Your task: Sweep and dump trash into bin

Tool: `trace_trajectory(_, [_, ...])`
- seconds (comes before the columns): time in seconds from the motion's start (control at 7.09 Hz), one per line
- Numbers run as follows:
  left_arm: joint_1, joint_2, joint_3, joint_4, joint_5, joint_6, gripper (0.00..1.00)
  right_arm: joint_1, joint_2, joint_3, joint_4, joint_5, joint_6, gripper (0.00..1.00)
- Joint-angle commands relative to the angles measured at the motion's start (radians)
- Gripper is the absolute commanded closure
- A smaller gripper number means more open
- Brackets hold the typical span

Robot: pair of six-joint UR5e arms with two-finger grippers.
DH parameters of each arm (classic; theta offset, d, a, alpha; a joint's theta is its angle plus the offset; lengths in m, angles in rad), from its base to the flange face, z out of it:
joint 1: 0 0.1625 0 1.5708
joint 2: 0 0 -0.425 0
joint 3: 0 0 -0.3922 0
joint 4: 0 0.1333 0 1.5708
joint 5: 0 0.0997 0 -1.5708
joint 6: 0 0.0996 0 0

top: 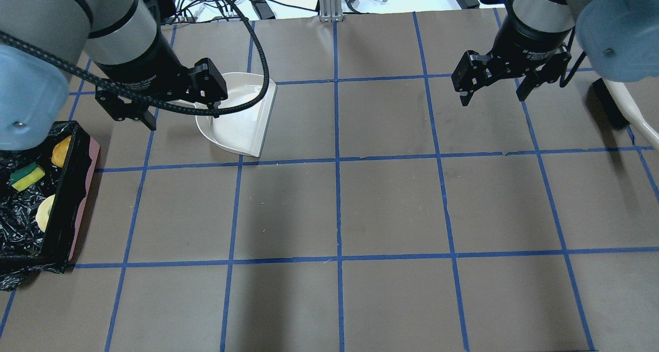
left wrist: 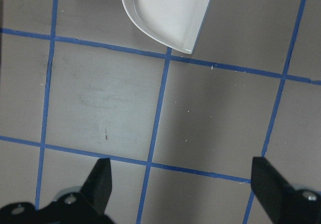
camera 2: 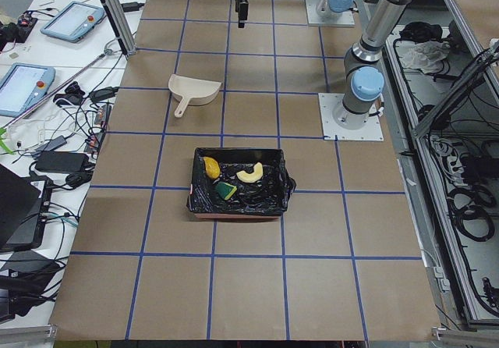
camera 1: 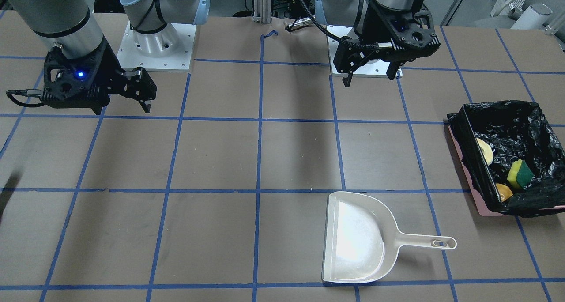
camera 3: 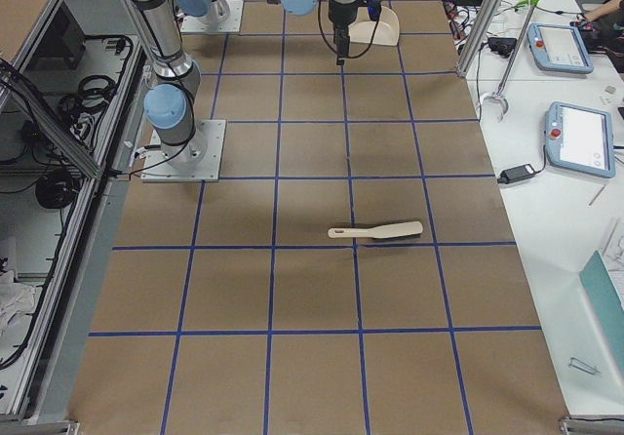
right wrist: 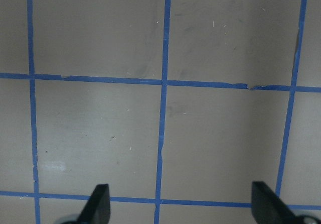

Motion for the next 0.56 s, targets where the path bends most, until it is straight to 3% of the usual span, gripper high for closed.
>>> trace_trajectory(0.0, [0.001, 0.008, -0.008, -0.012, 0.002, 0.005, 0.00, 0.000, -0.002, 0.000, 0.003, 0.000, 0.003, 0.00])
trace_trajectory(0.42, [0.001, 0.011, -0.008, -0.019, 0.002, 0.005, 0.00, 0.000, -0.004, 0.000, 0.003, 0.000, 0.003, 0.00])
